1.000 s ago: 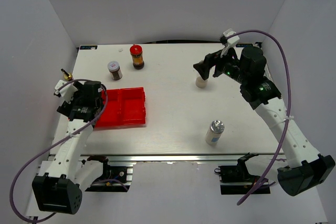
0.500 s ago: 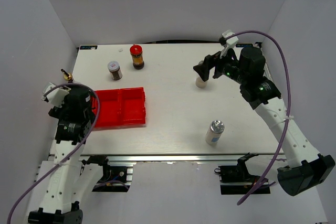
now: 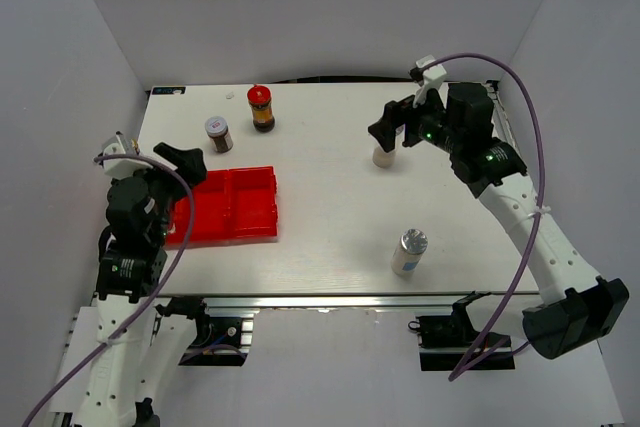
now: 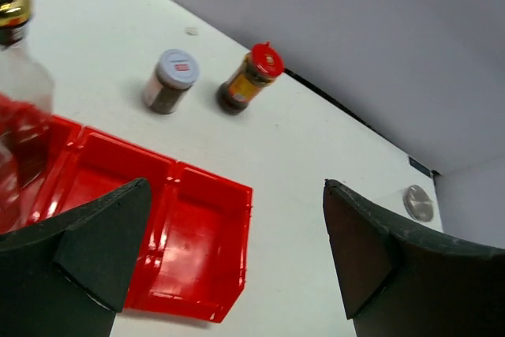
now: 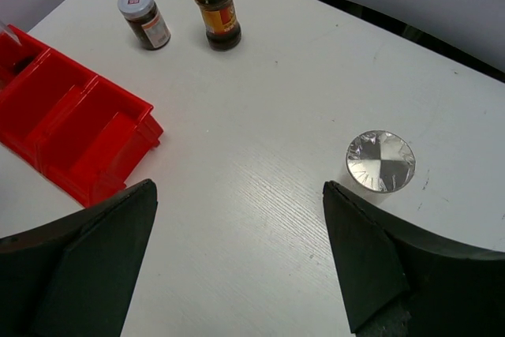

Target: Organize the condiment bottles

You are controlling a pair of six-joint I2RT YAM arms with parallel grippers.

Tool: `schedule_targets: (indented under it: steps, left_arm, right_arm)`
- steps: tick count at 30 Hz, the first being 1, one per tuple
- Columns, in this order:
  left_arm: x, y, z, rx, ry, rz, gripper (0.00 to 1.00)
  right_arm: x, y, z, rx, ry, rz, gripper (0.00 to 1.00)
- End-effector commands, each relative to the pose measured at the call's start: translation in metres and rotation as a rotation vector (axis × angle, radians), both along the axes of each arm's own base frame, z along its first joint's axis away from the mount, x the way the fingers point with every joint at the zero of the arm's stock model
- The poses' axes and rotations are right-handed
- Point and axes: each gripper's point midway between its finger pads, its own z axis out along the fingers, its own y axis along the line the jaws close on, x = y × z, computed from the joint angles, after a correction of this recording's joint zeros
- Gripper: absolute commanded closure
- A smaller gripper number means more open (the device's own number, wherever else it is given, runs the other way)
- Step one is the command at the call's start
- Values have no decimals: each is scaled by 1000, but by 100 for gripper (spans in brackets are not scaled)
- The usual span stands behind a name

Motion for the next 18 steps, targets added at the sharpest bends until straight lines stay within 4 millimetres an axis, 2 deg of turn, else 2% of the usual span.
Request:
schedule_targets:
  steps: [1,3,4,5,7,8,9,10,11,12,13,14,15,16,17,18]
  left_arm:
    - [21,-27,2,17,-22,-152,2]
    - [35,-39,-1,12,-25,-214,2]
    - [51,-52,-2,15,-30,-280,2]
    - [60,-55,-5,13,-23,-293,2]
    - [80,-62,2,41,-36,-315,2]
    - [101,-68,-16,52,21,-332,2]
    - [114,-74,-5,67,2,-350,2]
    - [127,-78,-5,102,5,-369,2]
    - [151,-82,-31,113,87,-374,2]
    - [164,-86,-35,130,115,-374,2]
    - [179,-86,-17,174,100,-377,2]
    - [192,-90,-19,198,108,-392,2]
    - [213,-98,-46,213,169,-415,2]
    - [228,-98,-30,241,147,-406,2]
    - [240,-97,-35,255,167,-394,2]
    - [263,-86,-45,283,216,-320,2]
  right_arm:
    - [7,-8,27,12,-66,-35,11]
    - [10,-13,26,11,-56,-59,11]
    - [13,-15,26,10,-52,-73,11]
    - [15,-19,25,10,-49,-92,11]
    - [23,-34,21,18,-28,-174,10]
    - [25,-40,19,24,-21,-203,11]
    - [29,-51,10,41,15,-248,11]
    - [31,-57,5,52,30,-272,11]
    - [32,-65,3,63,38,-299,11]
    - [35,-80,-2,70,46,-362,11]
    - [34,-88,-19,82,88,-412,10]
    - [30,-98,-17,101,74,-461,11]
    - [30,-112,-21,102,62,-544,11]
    - [25,-116,-41,104,92,-571,11]
    - [20,-121,-32,129,47,-583,11]
    - [16,-122,-40,130,54,-586,11]
